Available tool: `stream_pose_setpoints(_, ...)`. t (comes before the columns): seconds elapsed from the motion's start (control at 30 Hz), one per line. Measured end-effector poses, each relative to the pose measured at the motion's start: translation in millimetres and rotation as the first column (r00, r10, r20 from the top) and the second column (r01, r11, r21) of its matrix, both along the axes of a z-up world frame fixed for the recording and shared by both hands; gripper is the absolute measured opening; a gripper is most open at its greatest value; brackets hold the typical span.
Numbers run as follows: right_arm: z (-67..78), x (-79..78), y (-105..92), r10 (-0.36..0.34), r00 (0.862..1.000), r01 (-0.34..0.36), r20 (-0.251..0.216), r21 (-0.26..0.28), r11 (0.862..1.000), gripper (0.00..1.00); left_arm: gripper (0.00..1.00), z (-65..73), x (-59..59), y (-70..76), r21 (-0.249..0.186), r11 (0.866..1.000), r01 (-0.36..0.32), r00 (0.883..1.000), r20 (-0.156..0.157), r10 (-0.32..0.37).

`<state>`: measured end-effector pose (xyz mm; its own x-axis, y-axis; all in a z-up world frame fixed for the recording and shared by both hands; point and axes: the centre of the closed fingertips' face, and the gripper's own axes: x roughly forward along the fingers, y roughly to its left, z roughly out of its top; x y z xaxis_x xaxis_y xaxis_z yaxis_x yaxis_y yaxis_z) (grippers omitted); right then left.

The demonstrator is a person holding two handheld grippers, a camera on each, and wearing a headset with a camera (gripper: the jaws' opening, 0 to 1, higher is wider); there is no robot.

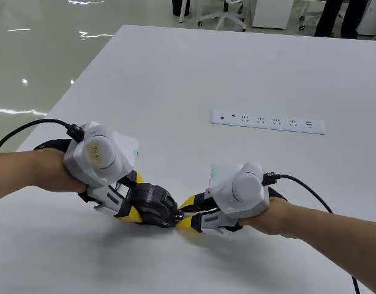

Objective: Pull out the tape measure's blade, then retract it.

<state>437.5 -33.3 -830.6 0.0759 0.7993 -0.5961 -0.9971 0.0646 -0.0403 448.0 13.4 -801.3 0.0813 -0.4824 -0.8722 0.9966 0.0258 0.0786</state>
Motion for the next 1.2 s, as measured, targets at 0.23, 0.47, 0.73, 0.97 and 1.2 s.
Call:
stream_pose_setpoints(0.23,-0.3,0.3,0.7,0.022,1.0,-0.021,0.018,-0.01,1.0,0.12,0.27,-1.4,1.3,-0.3,0.009,1.0,-0.002,1.0,0.001,0.002)
stream_pose_setpoints(0.47,-1.6,0.1,0.9,0.034,0.999,-0.033,0.01,-0.033,0.999,0.12,0.27,-2.4,2.1,-0.7,0.016,1.0,-0.002,1.0,0.004,0.002)
stream_pose_setpoints(0.73,-1.8,0.3,-0.3,0.045,0.999,-0.044,0.023,-0.041,0.998,0.12,0.27,-4.3,1.8,-0.5,0.024,1.0,-0.001,1.0,0.002,0.001)
stream_pose_setpoints(0.97,-2.5,0.7,-0.1,0.047,0.999,-0.046,0.022,-0.046,0.998,0.12,0.27,-5.0,0.5,-0.6,0.022,1.0,-0.004,1.0,-0.001,0.004)
stream_pose_setpoints(1.2,-0.4,1.3,-0.2,0.049,0.998,-0.047,0.031,-0.048,0.998,0.12,0.27,-5.8,0.7,2.4,0.015,1.0,-0.008,1.0,0.003,0.008)
